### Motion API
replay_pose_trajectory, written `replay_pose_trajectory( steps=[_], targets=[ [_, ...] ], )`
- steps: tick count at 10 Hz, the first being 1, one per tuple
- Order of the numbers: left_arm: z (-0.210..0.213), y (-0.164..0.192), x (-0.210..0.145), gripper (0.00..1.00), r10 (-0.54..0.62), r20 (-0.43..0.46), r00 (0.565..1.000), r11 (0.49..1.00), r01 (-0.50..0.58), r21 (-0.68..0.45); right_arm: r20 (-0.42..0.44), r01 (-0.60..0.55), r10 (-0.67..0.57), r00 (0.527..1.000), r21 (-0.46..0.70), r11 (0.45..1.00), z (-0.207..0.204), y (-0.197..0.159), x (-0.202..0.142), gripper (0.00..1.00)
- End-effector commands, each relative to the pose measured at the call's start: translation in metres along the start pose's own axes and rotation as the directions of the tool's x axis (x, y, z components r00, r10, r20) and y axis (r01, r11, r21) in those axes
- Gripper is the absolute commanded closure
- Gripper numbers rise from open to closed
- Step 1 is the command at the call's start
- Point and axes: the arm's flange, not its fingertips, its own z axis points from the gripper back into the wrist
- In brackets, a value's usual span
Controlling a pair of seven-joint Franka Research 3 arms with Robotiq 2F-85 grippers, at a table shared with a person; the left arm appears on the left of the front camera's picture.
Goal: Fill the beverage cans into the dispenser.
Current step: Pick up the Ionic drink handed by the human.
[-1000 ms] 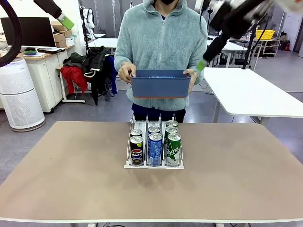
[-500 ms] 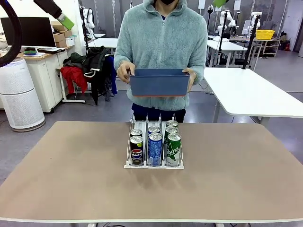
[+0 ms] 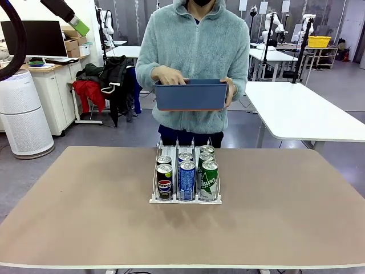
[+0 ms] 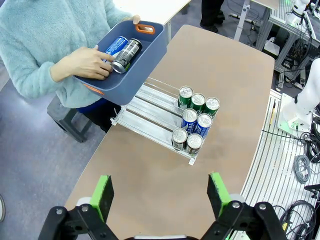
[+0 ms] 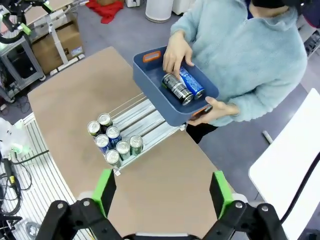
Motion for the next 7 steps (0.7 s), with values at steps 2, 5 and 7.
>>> replay_pose_trajectory(
  steps=[2, 5, 7],
  targets=[
    [0.0007, -0.0006, -0.0009, 0.0, 0.003, 0.0, 1.0, 1.0, -0.003, 0.0, 0.0, 0.0, 0.0, 1.0, 0.0, 1.0, 0.0, 0.0, 0.0, 0.0],
    [0.0007, -0.0006, -0.0009, 0.0, 0.003, 0.0, 1.0, 1.0, -0.003, 0.0, 0.0, 0.0, 0.0, 1.0, 0.0, 1.0, 0.0, 0.0, 0.0, 0.0],
    [0.0007, -0.0006, -0.0009, 0.0, 0.003, 0.0, 1.0, 1.0, -0.003, 0.0, 0.0, 0.0, 0.0, 1.0, 0.0, 1.0, 0.0, 0.0, 0.0, 0.0]
  ],
)
